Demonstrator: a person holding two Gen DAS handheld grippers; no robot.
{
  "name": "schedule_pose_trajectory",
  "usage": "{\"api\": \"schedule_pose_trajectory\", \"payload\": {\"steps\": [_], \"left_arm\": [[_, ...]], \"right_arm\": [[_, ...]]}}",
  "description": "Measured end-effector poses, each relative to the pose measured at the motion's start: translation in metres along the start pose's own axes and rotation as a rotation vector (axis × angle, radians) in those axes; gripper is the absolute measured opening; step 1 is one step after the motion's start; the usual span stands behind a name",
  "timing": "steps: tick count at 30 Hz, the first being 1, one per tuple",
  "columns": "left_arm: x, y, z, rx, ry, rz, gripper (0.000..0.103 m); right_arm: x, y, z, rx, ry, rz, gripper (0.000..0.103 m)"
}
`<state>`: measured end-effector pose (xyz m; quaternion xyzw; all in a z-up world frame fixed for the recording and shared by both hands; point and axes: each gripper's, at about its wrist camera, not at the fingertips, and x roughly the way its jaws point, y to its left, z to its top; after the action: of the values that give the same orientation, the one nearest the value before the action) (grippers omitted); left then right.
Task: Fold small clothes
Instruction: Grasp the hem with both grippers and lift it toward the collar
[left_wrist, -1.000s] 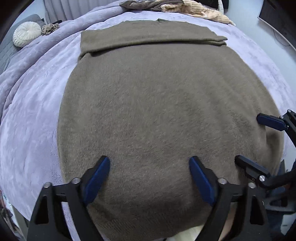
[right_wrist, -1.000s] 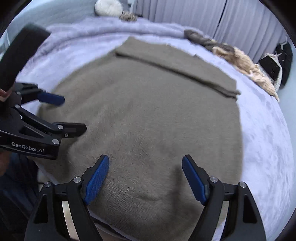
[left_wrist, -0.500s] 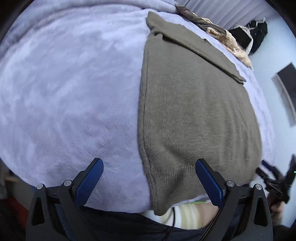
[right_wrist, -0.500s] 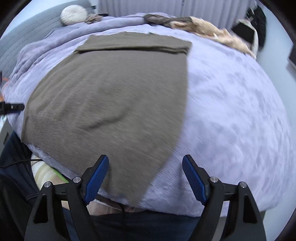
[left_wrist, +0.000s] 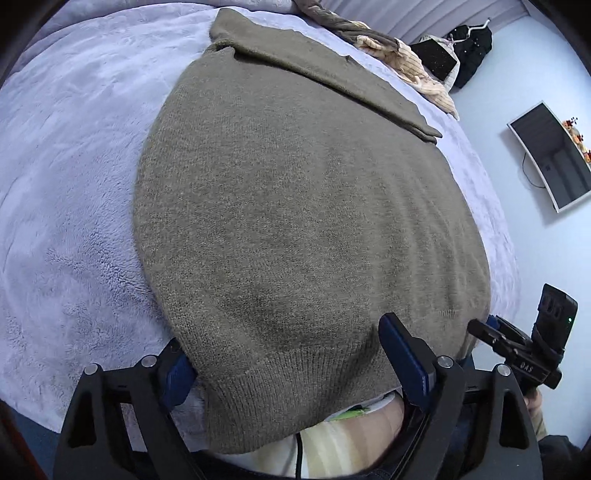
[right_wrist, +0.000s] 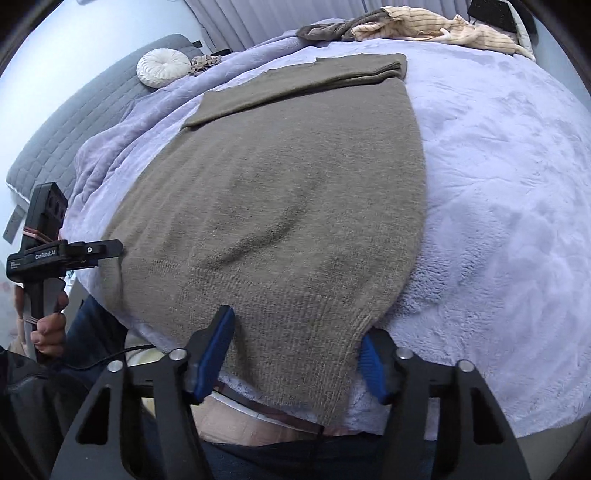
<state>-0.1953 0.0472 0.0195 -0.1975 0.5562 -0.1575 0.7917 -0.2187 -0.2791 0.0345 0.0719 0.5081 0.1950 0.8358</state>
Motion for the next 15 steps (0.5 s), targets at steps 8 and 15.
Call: {"api": "schedule_pose_trajectory", "payload": {"steps": [8, 15], "left_arm": [[-0.003, 0.011, 0.003, -0.032, -0.055, -0.010, 0.070], [-0.010, 0.027, 0.002, -0.086, -0.058, -0.031, 0.019]], "right_arm": [[0.009, -0.016, 0.003, 0.078, -0.018, 0.088, 0.053], [0.008, -0.004, 0.003, 0.020, -0.018, 0.045, 0.015]]}}
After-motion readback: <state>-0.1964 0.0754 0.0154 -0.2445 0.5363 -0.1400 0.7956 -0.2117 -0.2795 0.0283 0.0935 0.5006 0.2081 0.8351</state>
